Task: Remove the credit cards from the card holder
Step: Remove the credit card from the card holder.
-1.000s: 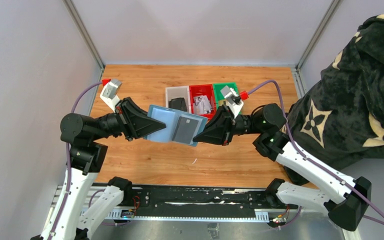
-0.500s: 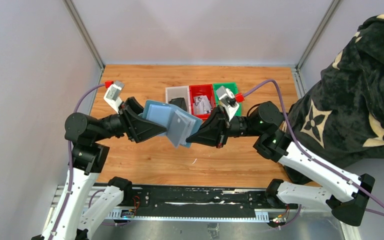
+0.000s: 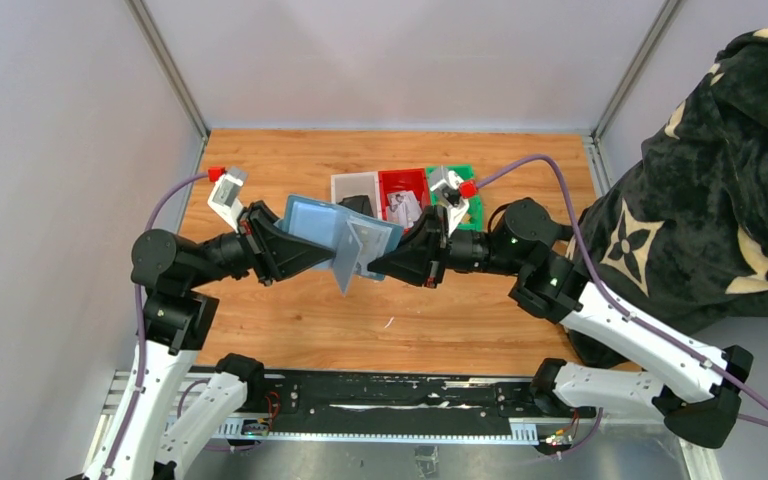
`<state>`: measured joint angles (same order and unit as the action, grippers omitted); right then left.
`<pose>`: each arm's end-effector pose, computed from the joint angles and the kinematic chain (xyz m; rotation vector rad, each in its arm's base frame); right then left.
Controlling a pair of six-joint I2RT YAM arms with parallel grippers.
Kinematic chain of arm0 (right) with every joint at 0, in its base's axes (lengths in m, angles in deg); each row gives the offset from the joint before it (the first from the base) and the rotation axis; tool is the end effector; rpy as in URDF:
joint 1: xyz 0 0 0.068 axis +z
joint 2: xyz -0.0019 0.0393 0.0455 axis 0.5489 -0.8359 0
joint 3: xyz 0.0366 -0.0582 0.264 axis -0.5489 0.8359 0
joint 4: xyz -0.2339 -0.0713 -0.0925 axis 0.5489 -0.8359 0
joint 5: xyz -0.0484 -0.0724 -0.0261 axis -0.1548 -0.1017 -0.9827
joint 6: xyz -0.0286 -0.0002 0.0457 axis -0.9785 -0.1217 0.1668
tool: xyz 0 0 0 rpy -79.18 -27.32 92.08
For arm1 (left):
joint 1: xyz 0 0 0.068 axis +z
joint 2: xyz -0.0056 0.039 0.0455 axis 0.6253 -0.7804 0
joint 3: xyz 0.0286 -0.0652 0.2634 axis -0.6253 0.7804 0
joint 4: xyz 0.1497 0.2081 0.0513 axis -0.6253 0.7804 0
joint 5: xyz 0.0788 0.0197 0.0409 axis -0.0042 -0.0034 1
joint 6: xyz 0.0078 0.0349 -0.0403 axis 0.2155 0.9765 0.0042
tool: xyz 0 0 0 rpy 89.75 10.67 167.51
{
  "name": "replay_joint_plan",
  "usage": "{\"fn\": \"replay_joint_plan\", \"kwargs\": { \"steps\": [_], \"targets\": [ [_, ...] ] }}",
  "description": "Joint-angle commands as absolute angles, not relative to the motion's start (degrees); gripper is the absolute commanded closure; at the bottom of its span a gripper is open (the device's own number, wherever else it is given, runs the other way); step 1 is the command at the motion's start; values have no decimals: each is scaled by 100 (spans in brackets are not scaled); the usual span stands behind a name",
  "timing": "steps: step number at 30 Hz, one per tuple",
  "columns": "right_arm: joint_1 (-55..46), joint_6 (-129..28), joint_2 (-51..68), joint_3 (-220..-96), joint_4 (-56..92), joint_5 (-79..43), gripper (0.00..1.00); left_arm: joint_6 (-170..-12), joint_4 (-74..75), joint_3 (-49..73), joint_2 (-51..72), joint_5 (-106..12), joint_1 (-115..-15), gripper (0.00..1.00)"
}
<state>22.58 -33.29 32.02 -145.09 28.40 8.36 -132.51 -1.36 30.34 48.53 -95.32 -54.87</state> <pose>0.1057 0.1916 0.4437 -0.9402 1.2225 1.5349 0.1043 -0.0610 0.4318 0.5155 1.4972 -1.5725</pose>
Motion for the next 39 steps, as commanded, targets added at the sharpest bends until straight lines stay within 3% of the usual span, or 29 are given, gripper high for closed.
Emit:
{"fn": "replay_joint_plan", "kwargs": {
  "steps": [1,4,8,9,10,11,13,15,19,25,31,35,39],
  "targets": [
    [2331,-3324,3036,-14694,2511,-137,81,-13252,-217,3078,4974,-9771,-5496,89],
    [2331,-3128,2925,-14684,2656,-205,76,-13235,-229,3064,4984,-9782,-5496,90],
    [2340,-2894,2855,-14691,2921,-122,91,-13182,-233,3058,5003,-9825,-5496,87],
    [2346,-2849,2854,-14674,3013,-63,94,-13142,-229,3086,5015,-9826,-5496,76],
    [2370,-2813,2854,-14685,3020,-63,99,-13117,-225,3106,5026,-9822,-5496,55],
    [2393,-2809,2849,-14746,2976,-92,100,-13014,-117,3117,5033,-9776,-5496,45],
    [2492,-2926,2813,-14992,2438,-317,100,-12018,773,2931,5060,-9481,-5496,7],
    [2734,-3302,2641,-15623,1306,-1154,100,-11107,1647,2775,5125,-8956,-5496,0],
    [3359,-3962,2051,-16934,-863,-2892,100,-10779,1610,2733,5292,-8442,-5496,0],
    [3674,-4282,1931,-17210,-1119,-3220,100,-11281,916,3009,5412,-8876,-5496,3],
    [3676,-4415,2351,-16676,-494,-2845,100,-11295,976,2839,5256,-9163,-5496,26],
    [3613,-4456,2699,-16106,149,-2295,100,-11572,661,2890,5217,-9202,-5496,57],
    [3375,-4291,2920,-15687,671,-1532,100,-11713,549,2882,5188,-9146,-5496,65]
  ]
}}
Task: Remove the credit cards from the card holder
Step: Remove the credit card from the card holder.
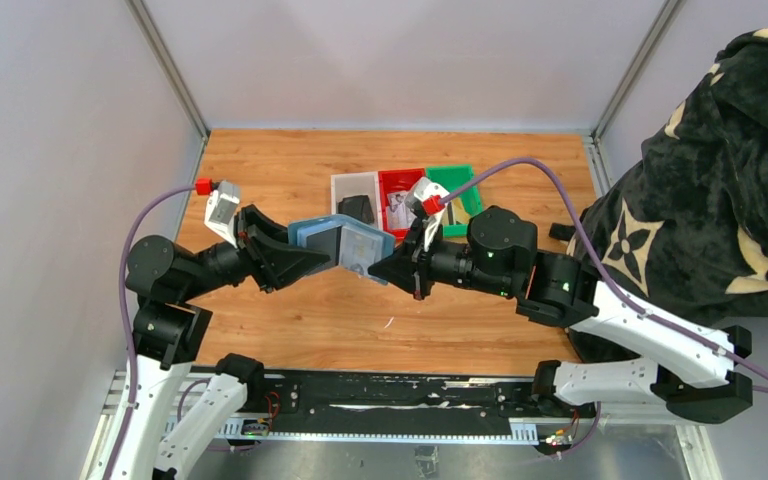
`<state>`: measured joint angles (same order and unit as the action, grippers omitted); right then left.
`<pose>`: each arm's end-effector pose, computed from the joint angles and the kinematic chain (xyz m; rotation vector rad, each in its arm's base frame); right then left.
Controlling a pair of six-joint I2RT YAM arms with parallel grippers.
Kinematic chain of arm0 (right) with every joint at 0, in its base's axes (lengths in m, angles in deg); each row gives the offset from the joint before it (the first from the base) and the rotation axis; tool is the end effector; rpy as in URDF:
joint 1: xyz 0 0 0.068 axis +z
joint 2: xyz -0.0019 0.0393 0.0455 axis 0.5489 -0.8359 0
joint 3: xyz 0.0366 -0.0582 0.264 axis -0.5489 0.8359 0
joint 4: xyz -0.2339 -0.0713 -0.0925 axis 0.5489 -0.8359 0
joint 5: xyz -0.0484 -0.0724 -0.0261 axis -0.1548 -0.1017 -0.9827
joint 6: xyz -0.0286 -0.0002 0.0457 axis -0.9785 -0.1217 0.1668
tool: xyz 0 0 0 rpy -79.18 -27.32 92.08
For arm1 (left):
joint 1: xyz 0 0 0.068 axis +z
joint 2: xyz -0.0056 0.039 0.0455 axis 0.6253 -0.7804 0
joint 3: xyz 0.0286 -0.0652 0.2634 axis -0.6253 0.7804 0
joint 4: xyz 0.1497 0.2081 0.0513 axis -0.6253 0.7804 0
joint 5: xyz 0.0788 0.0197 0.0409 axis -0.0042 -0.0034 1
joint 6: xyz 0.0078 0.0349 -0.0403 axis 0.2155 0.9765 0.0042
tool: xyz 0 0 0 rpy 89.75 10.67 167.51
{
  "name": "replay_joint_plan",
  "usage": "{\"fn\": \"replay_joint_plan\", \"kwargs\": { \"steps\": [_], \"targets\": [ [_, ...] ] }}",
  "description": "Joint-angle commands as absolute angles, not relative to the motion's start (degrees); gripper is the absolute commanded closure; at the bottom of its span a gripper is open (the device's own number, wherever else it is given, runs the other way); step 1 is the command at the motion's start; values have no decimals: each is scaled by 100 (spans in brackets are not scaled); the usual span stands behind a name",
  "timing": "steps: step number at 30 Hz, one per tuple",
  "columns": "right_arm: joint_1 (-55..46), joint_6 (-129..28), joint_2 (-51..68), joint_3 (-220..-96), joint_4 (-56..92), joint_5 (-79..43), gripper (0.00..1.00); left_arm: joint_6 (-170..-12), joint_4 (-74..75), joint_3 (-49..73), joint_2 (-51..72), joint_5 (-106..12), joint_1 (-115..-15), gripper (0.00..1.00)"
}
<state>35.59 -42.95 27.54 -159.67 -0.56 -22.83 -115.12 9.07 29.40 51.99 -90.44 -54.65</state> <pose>0.0801 0.2126 0.4605 -0.8461 1.5571 1.1339 0.0912 -0.0550 0.4264 0.5815 1.4513 -1.3173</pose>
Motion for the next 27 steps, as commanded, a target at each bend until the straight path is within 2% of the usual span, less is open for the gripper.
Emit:
{"fn": "replay_joint_plan", "kwargs": {
  "steps": [1,5,7,8,13,15,18,21,27],
  "targets": [
    [3324,-4270,2969,-15596,789,-1274,100,-11714,553,2876,5195,-9115,-5496,67],
    [2788,-3878,3205,-15059,1456,-493,100,-11636,722,2778,5223,-8888,-5496,87],
    [2384,-3494,3267,-14775,1963,204,97,-11501,948,2674,5216,-8692,-5492,98],
    [2201,-3298,3277,-14649,2207,498,94,-11452,976,2641,5210,-8684,-5496,100],
    [1751,-2824,3196,-14393,2860,1257,77,-11461,980,2639,5192,-8797,-5496,100],
    [1705,-2814,3158,-14406,2814,1276,72,-11419,1025,2655,5180,-8855,-5496,100],
    [1566,-2872,3179,-14504,2570,1214,55,-11298,1155,2651,5154,-8881,-5496,100],
    [1272,-2903,3361,-14655,2260,1088,45,-11240,1288,2647,5101,-8837,-5496,100],
    [866,-2852,3939,-14919,1863,303,41,-11448,1668,2603,4803,-8691,-5496,100]
  ]
}}
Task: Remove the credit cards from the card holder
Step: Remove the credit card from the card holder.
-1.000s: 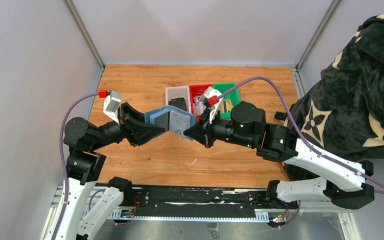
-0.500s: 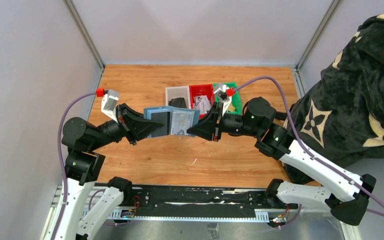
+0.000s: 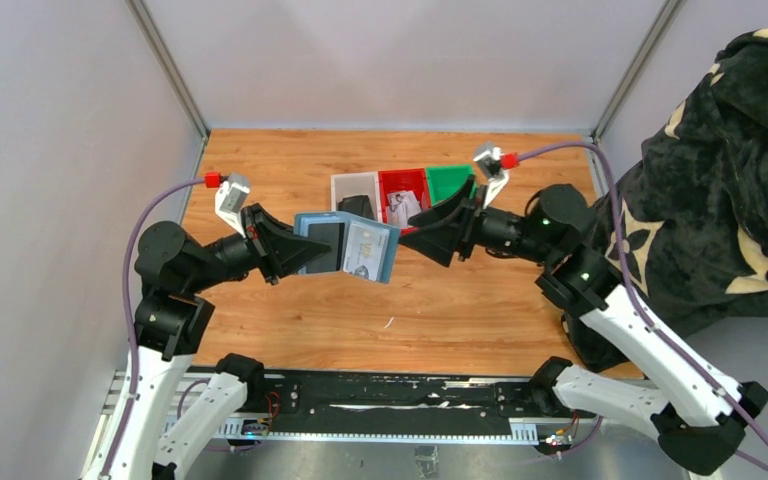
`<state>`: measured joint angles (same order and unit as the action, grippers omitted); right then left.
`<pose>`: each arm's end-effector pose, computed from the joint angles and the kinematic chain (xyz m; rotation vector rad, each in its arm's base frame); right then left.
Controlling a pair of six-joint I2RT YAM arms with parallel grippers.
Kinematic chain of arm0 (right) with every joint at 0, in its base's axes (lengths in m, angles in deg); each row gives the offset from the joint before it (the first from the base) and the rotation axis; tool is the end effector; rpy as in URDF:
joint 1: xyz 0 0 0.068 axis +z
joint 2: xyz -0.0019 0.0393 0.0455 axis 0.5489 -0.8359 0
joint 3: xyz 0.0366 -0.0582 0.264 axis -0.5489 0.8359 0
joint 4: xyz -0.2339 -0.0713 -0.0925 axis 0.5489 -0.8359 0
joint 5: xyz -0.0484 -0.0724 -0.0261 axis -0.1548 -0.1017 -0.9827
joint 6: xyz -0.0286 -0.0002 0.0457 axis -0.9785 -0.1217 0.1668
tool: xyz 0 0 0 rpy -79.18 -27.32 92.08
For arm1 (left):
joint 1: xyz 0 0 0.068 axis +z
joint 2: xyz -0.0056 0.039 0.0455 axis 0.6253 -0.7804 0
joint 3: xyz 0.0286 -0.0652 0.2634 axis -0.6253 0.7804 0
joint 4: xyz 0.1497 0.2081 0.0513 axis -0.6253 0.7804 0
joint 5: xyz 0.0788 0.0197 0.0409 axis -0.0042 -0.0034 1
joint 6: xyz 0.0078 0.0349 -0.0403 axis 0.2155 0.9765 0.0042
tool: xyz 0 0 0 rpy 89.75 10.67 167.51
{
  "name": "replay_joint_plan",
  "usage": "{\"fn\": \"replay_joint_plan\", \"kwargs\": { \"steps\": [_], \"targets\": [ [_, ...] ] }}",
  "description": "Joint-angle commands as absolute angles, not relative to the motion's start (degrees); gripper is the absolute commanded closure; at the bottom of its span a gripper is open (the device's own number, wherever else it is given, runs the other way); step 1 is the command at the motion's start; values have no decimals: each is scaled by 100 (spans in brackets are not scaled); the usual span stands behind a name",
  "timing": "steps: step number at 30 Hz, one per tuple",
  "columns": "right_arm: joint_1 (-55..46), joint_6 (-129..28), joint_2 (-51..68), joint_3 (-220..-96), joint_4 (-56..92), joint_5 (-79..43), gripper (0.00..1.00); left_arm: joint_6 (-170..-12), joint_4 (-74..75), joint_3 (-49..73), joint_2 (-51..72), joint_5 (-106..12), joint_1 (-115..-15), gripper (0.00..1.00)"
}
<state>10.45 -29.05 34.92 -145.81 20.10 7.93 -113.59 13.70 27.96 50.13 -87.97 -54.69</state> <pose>0.1331 0.1548 0.4430 -0.7356 1.4113 1.4208 0.0999 -0.0565 0.4238 0.5260 1.5265 -1.2928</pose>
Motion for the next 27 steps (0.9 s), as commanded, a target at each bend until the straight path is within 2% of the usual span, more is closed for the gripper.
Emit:
{"fn": "replay_joint_plan", "kwargs": {
  "steps": [1,8,14,27],
  "targets": [
    [871,-2754,3968,-14936,1860,294,41,-11482,1766,2593,4746,-8684,-5496,100],
    [965,-1586,3369,-14726,3136,1292,41,-11426,2038,2723,4598,-8337,-5494,100],
    [1328,-1314,2591,-14563,3639,1490,40,-11355,2194,2708,4540,-8300,-5496,100],
    [1519,-980,1916,-14284,4231,1631,42,-12204,1276,2852,4602,-9168,-5496,100]
  ]
}}
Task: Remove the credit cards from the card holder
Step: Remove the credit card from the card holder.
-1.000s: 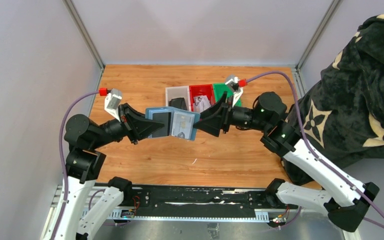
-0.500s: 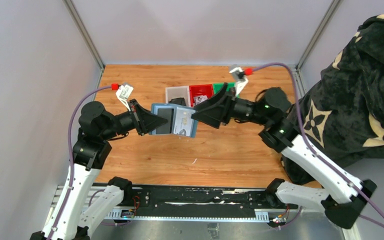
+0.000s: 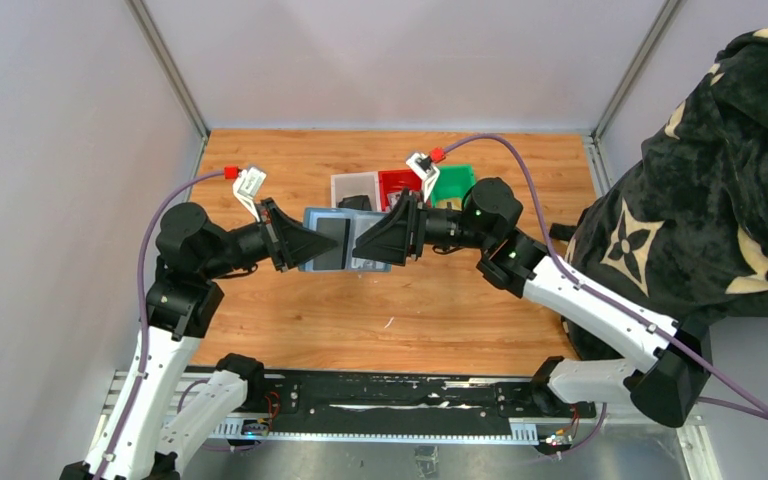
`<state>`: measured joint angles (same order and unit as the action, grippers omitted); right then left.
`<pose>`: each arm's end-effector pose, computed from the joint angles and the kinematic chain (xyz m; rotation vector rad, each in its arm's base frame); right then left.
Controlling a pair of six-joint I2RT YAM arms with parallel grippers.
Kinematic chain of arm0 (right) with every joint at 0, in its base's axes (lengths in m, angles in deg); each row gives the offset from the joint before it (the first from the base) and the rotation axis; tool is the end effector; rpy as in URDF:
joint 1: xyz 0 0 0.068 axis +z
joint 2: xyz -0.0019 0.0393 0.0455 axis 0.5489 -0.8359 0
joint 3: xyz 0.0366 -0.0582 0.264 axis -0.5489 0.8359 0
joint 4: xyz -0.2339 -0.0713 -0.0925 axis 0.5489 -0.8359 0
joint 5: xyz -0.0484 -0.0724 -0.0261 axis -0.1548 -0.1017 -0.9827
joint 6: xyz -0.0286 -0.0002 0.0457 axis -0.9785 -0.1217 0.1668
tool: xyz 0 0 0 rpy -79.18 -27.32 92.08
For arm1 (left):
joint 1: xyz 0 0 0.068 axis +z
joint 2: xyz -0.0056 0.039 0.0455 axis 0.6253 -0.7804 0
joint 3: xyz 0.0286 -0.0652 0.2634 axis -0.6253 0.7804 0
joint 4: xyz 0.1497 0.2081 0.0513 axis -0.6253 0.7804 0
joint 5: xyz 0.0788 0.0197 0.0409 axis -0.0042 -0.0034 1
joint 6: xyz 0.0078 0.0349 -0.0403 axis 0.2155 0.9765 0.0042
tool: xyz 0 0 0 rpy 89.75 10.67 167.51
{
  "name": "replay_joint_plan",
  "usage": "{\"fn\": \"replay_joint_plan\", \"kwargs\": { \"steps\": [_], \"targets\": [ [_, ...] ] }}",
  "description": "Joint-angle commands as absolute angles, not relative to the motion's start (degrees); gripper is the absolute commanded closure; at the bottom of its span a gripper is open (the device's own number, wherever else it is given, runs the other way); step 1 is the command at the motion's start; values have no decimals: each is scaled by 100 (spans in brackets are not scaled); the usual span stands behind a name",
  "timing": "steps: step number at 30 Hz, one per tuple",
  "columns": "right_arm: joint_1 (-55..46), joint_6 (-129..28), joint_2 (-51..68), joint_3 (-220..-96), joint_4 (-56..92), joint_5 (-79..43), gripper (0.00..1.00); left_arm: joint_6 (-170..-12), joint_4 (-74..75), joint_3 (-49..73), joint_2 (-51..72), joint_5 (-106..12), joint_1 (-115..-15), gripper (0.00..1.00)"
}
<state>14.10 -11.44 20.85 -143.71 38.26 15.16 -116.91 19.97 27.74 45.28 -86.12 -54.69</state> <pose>0.1684 0.2176 0.4077 -0.7257 1.5248 1.7746 0.1255 -0.0631 0.4055 0.3750 1.7397 -1.3506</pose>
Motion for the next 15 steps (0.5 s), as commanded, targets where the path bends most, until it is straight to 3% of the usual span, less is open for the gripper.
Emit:
{"fn": "replay_joint_plan", "kwargs": {
  "steps": [1,9,15],
  "targets": [
    [1534,-951,1876,-14272,4278,1642,43,-12301,1172,2879,4610,-9231,-5496,100],
    [1636,-859,1639,-14360,4508,1697,47,-12741,791,2918,4660,-9447,-5494,100],
    [1642,-500,1521,-14348,5142,1919,66,-13009,514,2930,4697,-9576,-5493,99]
  ]
}}
